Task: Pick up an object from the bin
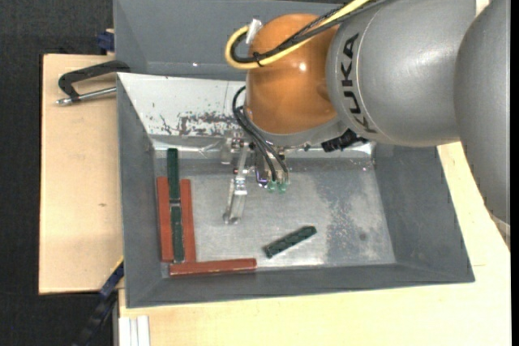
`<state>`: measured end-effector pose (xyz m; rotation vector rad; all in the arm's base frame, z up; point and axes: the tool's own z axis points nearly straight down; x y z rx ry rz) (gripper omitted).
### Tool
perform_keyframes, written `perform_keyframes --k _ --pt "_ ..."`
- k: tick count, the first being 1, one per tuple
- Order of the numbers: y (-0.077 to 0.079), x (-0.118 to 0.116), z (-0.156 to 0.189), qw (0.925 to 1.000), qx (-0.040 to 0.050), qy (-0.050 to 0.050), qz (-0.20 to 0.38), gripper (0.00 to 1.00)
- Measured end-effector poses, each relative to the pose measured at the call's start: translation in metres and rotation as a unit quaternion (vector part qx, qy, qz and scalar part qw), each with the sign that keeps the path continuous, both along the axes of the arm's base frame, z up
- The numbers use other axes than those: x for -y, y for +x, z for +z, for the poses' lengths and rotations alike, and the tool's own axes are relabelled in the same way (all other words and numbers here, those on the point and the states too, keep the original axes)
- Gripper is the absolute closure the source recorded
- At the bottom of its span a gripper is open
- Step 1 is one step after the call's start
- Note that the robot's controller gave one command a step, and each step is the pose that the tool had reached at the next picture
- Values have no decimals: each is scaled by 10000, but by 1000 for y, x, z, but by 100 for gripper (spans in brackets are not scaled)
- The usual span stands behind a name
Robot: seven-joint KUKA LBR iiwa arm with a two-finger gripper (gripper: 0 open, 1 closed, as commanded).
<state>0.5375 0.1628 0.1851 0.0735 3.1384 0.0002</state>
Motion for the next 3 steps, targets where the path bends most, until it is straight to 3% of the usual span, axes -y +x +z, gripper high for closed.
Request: perform_keyframes --k 1,2,3 --pt "2 27 -15 9985 74 28 545 0" --pt "-3 75 -34 9940 -64 3 1096 0" --pt "-5 92 -26 9911 43 -6 1328 0"
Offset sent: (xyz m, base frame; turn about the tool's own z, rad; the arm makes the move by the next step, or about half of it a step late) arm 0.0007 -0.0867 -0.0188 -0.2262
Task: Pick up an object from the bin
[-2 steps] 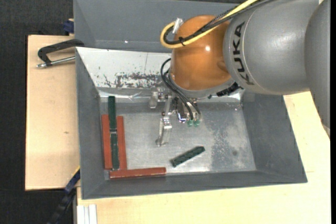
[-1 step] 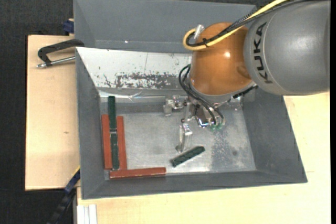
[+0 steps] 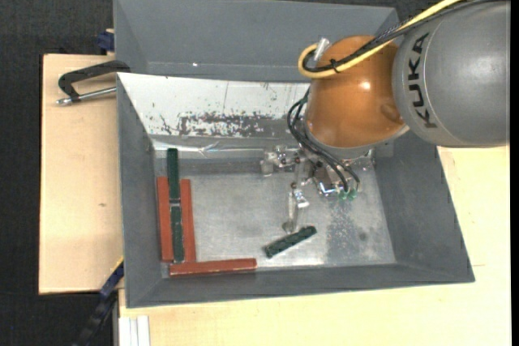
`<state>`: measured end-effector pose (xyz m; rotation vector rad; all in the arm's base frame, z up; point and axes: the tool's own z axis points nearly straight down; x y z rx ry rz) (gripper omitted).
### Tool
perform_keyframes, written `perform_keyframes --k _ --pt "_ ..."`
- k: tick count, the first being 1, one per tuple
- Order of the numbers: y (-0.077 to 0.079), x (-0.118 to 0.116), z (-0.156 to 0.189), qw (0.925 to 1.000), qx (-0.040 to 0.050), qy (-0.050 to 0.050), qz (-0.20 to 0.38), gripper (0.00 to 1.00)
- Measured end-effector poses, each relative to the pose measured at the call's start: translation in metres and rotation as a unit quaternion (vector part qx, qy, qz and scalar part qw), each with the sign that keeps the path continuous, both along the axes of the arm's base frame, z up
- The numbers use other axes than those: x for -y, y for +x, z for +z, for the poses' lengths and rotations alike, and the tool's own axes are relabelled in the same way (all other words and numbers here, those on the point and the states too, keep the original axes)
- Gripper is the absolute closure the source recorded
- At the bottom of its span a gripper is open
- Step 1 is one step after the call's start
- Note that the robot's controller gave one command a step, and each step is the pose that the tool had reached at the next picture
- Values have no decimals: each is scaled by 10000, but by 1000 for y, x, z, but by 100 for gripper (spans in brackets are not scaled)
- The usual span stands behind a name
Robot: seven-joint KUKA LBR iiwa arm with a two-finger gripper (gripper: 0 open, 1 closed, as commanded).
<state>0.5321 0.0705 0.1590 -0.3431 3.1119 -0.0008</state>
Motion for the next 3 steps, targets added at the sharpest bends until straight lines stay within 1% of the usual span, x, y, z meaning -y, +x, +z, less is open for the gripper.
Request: perform_keyframes --k 1,2,3 --pt "-19 18 -47 9939 -37 -3 1106 0" --pt "-30 45 -88 9850 -49 -6 1725 100" --pt "-30 45 -88 9850 -50 -5 1725 100"
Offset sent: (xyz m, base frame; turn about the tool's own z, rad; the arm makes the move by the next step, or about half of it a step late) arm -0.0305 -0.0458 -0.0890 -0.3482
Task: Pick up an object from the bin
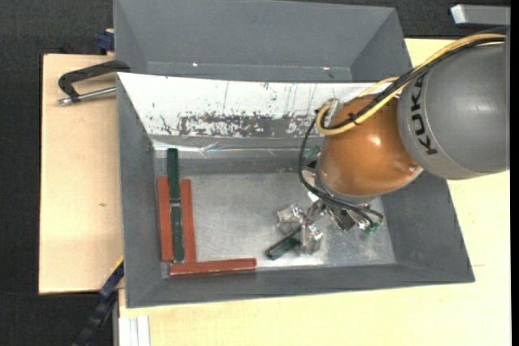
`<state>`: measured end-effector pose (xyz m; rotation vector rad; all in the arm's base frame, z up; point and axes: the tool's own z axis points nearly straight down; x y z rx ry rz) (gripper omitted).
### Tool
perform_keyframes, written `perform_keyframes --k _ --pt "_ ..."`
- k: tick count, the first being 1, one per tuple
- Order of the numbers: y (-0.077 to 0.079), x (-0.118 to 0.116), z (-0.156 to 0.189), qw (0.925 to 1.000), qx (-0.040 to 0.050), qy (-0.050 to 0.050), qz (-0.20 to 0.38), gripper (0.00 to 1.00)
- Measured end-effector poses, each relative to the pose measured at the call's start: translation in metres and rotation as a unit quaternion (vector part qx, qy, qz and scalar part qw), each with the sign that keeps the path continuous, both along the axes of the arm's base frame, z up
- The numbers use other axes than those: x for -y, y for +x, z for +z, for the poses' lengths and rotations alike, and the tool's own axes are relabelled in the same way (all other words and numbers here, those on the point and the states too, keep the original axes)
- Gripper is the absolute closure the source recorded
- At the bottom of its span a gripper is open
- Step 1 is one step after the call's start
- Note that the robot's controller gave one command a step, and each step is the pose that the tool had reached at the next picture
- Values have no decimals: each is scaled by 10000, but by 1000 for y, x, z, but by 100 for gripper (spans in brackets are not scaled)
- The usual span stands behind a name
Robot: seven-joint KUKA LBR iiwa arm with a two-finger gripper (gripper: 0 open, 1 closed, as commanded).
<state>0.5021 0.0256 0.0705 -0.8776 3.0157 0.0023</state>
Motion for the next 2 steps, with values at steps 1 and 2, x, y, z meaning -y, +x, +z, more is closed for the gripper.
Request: perform_keyframes --k 1,2 --pt "15 23 125 10000 23 2 37 100" --pt "15 23 125 10000 20 3 38 100"
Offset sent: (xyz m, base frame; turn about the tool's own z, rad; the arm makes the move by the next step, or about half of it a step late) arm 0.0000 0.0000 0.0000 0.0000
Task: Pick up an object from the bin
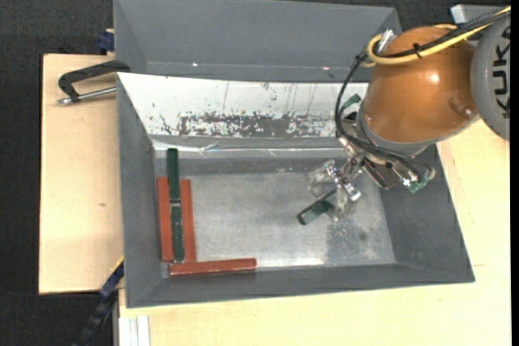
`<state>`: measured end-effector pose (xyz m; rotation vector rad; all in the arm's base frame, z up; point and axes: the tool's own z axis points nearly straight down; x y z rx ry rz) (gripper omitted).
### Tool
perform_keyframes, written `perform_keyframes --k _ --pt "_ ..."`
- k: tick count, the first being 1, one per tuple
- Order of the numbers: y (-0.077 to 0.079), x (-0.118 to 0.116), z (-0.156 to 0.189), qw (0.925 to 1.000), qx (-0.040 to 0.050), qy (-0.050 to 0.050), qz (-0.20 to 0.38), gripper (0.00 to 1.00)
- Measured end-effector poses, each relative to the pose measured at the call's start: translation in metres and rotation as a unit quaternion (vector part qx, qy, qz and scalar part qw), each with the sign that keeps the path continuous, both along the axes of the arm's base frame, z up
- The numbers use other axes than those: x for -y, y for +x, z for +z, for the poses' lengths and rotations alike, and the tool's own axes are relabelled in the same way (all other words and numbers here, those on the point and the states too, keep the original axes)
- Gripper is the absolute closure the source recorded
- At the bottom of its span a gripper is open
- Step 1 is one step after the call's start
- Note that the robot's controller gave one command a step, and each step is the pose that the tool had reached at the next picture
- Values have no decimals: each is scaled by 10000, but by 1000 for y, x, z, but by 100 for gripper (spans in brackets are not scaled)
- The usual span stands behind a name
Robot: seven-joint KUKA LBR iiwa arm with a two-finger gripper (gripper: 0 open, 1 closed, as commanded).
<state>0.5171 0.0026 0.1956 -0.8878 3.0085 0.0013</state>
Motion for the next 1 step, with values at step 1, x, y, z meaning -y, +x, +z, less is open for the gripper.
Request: perform_keyframes --k 1 --pt "-9 30 109 9898 23 -14 1425 100"
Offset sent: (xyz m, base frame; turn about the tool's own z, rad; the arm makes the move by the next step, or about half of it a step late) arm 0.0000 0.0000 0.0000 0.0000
